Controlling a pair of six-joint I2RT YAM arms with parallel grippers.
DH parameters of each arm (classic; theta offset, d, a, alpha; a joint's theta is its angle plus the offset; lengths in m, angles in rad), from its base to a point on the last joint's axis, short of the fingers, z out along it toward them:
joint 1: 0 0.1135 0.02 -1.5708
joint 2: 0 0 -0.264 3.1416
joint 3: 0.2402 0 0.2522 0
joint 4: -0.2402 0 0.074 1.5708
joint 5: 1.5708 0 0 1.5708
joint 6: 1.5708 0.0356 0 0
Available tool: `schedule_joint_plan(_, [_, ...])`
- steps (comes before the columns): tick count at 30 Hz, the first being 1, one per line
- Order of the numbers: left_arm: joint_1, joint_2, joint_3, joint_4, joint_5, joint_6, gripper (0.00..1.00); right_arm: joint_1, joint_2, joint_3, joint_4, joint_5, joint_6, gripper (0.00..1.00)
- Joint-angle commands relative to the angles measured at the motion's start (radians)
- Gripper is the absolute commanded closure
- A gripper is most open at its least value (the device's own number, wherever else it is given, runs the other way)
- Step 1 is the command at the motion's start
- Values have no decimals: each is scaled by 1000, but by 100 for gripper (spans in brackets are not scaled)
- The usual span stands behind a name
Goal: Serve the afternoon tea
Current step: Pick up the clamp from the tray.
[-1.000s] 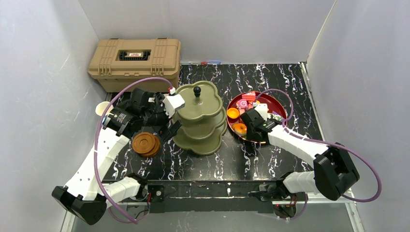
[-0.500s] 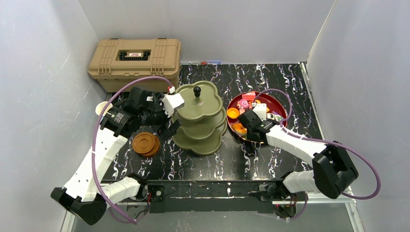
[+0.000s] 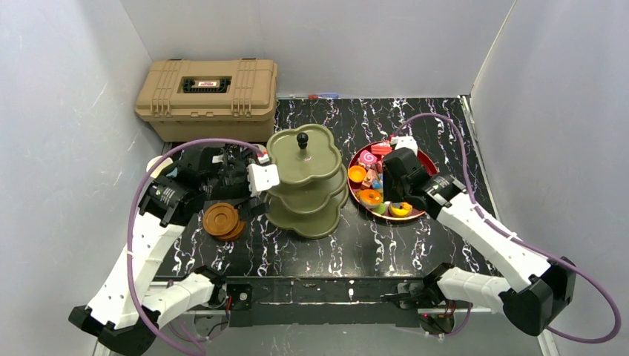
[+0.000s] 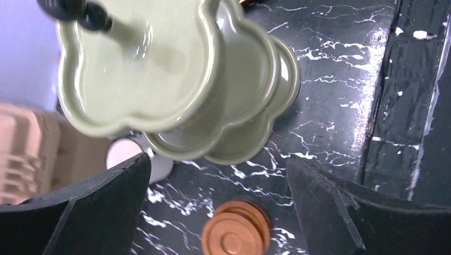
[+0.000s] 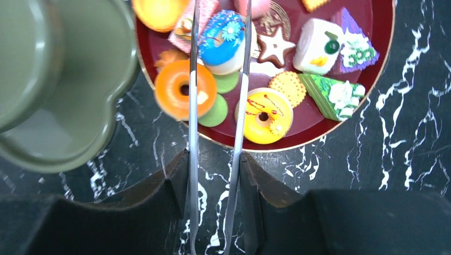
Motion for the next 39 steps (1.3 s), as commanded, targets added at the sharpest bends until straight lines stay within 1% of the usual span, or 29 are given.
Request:
schedule_joint_plan(1, [-36,-56,12,27,132,275,3,1,-49,165,-86,-230,-99,74])
schedule_joint_plan(4, [-77,-115,-72,163,136,435,4,1,-59,252,-145,-309,-105,74])
schedule_joint_plan(7, [-110,-133,-164,295,156,597,4,1,-73,310,-188,-320,-96,74])
schedule_joint_plan(9, [-137,-105,-172,351,159,625,4,1,-77,328,-212,-293,-96,76])
schedule_joint_plan(11, [-170,-61,-148,363,141,606,4,1,-79,332,-236,-266,-97,78])
schedule_joint_plan(14, [-221,-27,-139,383,113,538,5,1,-92,319,-245,-250,-88,84])
schedule_joint_plan(17, [-259,-37,-182,409,99,492,5,1,-102,299,-236,-252,-76,88])
schedule_joint_plan(18, [-275,-44,-198,430,88,452,5,1,-99,297,-233,-263,-75,89])
schedule_joint_plan(21, [-333,-38,-223,515,18,216,8,1,-83,324,-234,-292,-84,91])
schedule_joint_plan(25, [-422,30,-194,550,-90,-128,11,1,-59,415,-254,-360,-120,94])
schedule_joint_plan(27, [-462,71,-182,553,-131,-247,12,0,-61,456,-261,-421,-134,94])
schedule_joint_plan(29, [-487,112,-174,565,-156,-324,13,1,-77,481,-256,-483,-142,94])
schedule_joint_plan(32, [-503,146,-191,634,-185,-393,14,0,-114,485,-230,-596,-136,94])
schedule_joint_plan(35, [-531,159,-214,742,-205,-384,16,0,-132,481,-219,-663,-123,94])
schedule_joint_plan(39, [-563,177,-221,791,-220,-362,18,1,-129,501,-228,-694,-128,94])
